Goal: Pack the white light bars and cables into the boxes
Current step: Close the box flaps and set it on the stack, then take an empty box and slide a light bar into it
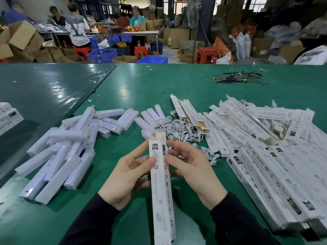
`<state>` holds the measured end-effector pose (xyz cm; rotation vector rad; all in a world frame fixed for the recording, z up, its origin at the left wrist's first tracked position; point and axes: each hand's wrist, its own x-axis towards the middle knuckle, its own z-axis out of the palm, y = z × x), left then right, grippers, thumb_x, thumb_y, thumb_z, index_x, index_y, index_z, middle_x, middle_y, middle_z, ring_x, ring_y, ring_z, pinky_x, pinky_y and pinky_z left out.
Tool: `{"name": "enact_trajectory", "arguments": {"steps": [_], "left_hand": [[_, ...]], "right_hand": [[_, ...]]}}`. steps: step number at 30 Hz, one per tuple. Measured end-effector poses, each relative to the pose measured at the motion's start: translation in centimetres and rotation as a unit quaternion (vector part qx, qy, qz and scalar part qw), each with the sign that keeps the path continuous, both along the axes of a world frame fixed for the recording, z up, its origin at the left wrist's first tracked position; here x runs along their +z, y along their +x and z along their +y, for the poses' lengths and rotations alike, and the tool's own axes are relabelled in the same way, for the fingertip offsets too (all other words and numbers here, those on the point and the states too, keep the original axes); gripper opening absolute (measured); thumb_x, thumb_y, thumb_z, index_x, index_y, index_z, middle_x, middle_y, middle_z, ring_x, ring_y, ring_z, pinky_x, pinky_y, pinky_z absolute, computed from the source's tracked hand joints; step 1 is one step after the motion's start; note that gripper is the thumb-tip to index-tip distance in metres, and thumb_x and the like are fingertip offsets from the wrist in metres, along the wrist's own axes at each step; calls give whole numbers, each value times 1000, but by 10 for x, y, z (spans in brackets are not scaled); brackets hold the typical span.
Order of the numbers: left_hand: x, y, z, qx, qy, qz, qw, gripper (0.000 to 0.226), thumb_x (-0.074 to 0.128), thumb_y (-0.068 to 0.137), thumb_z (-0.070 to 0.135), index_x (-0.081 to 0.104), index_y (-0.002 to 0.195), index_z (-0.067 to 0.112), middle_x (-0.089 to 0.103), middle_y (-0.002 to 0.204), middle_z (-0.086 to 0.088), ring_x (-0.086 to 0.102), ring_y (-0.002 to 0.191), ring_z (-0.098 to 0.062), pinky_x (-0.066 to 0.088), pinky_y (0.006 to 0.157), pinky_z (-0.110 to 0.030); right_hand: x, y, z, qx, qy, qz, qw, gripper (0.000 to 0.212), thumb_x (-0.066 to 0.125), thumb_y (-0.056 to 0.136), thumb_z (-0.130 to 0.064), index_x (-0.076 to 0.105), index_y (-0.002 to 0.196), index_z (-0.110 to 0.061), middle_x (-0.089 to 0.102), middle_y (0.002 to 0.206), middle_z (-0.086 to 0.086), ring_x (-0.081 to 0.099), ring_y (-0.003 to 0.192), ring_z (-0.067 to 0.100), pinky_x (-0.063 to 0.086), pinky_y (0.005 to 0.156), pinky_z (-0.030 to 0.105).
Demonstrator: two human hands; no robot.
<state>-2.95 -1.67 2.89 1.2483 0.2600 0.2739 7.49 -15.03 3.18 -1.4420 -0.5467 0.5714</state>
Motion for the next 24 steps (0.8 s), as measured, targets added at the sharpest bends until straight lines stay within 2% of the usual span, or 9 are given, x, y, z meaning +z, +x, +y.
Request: {"name": "enact_trajectory", "arguments": {"steps": [3,6,9,13,17,21,24], "left_hand": [[1,1,-1,27,7,-7,1000,64,76,69,24,60,130,34,73,96,-18,68,70,-17,50,48,-24],[0,1,0,57,40,-2,998,70,88,61,21,64,124,38,73,93,-16,68,71,-18,51,48,-26],[-1,2,-2,70,62,4,996,68,90,62,19,64,122,38,73,92,-17,70,75,-22,53,51,-29],[-2,3,-2,69,65,4,995,52,86,67,17,68,114,34,72,88,-18,69,69,-22,52,48,-28],[-2,2,-2,44,66,9,997,46,82,70,17,70,113,30,71,88,-17,68,65,-20,51,45,-27],[-2,1,-2,20,74,21,997,43,79,67,14,70,108,24,69,87,-17,69,64,-21,50,43,-26],[-2,0,0,20,70,19,997,40,79,67,13,69,105,21,66,87,-19,68,62,-23,50,43,-26]], "right_hand": [[2,0,0,24,11,-12,1000,31,66,91,-8,71,113,-28,69,95,6,68,86,18,59,78,32],[3,-5,1,43,18,-34,998,30,65,92,-14,68,120,-24,73,99,4,69,96,31,58,85,46],[1,-5,1,30,5,-39,999,34,72,87,-17,67,119,-28,72,94,-1,67,82,22,57,82,44],[1,-3,1,28,3,-49,998,32,72,86,-14,66,111,-33,69,98,13,64,75,17,56,74,34],[3,-1,-1,47,-2,-43,998,26,70,86,-9,68,103,-29,66,89,3,67,76,18,56,72,42],[5,0,-2,66,-19,-57,996,23,64,88,-6,69,93,-28,66,87,0,64,76,16,50,63,25],[3,-1,-1,57,-29,-41,997,22,70,87,-12,64,102,-27,67,89,3,64,73,14,48,63,24]]}}
